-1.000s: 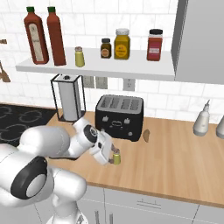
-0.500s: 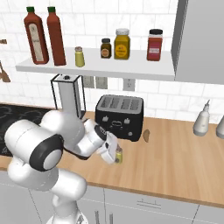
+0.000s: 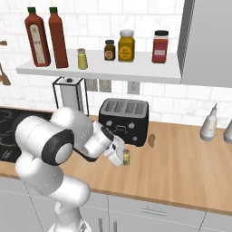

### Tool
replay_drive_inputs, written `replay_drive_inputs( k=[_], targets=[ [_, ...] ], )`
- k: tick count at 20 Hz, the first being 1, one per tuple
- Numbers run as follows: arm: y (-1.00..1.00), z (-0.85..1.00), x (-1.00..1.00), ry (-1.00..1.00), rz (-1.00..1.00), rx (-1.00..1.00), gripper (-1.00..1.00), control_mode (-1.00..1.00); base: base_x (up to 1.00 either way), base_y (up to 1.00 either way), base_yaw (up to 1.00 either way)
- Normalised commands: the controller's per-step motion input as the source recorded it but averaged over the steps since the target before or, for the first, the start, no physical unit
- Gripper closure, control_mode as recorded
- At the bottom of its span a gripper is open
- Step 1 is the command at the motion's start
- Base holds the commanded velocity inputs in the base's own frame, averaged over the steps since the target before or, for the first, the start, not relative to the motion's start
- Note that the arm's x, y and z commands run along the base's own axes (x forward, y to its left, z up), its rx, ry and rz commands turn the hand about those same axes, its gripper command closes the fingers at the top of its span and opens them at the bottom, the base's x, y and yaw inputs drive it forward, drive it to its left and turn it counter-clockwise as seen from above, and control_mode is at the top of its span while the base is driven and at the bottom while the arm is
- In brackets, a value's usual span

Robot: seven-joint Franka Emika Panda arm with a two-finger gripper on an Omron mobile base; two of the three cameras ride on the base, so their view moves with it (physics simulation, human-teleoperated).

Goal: Put the shaker and condiment bottle from the counter next to their counterparts in the cabinet.

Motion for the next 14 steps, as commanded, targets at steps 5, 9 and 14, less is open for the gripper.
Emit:
replay_drive_inputs(
  k=[5,9,14],
  targets=[
    [-0.07,0.55,-0.23,-0.02,0.23,0.00,1.00,-1.00,0.00,0.00,0.00],
    [-0.11,0.48,-0.50,-0.03,0.20,0.00,1.00,-1.00,0.00,0.00,0.00],
    [-0.05,0.42,-0.38,-0.01,0.18,0.00,1.00,-1.00,0.00,0.00,0.00]
  ],
)
